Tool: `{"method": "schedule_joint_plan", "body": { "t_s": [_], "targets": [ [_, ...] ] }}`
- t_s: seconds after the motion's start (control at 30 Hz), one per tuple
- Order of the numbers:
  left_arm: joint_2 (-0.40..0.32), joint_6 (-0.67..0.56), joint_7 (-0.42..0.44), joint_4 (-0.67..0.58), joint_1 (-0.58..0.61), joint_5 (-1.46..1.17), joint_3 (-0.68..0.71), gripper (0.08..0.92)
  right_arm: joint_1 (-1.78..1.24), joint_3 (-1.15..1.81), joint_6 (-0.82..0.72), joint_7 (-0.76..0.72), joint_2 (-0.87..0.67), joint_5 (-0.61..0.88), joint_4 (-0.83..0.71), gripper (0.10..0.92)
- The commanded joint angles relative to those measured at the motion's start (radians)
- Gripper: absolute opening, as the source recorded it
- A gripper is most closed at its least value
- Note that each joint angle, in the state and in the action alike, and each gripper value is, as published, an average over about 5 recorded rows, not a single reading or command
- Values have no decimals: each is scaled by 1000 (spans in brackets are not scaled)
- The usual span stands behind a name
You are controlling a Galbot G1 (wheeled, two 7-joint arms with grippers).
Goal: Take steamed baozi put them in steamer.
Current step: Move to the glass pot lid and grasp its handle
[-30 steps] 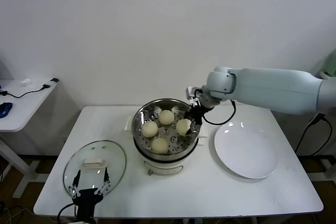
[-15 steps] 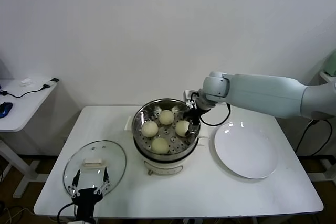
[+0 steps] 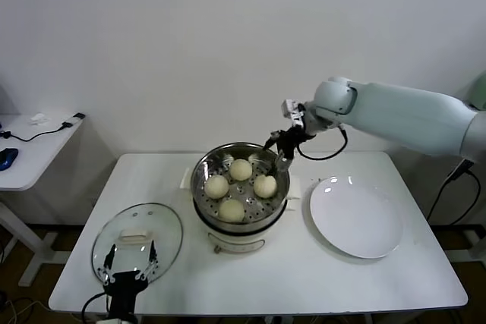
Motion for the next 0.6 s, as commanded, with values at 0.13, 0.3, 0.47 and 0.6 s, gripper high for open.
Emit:
{"method": "schedule_joint_plan", "body": {
  "t_s": [0.13, 0.3, 0.47, 0.6],
  "targets": [
    [16, 40, -6, -4, -24, -68, -31, 823, -485, 799, 22, 775, -255, -1, 98, 823],
    [31, 38, 7, 26, -61, -76, -52, 823, -987, 1290, -1, 839, -381, -133, 254, 823],
    [42, 31, 48, 49, -92, -102, -58, 823, -1575, 1823, 43, 851, -328, -281, 396, 823],
    [46, 29, 62, 65, -115, -94, -50, 823, -1899, 2092, 139, 807, -187, -341, 457, 823]
  ]
}}
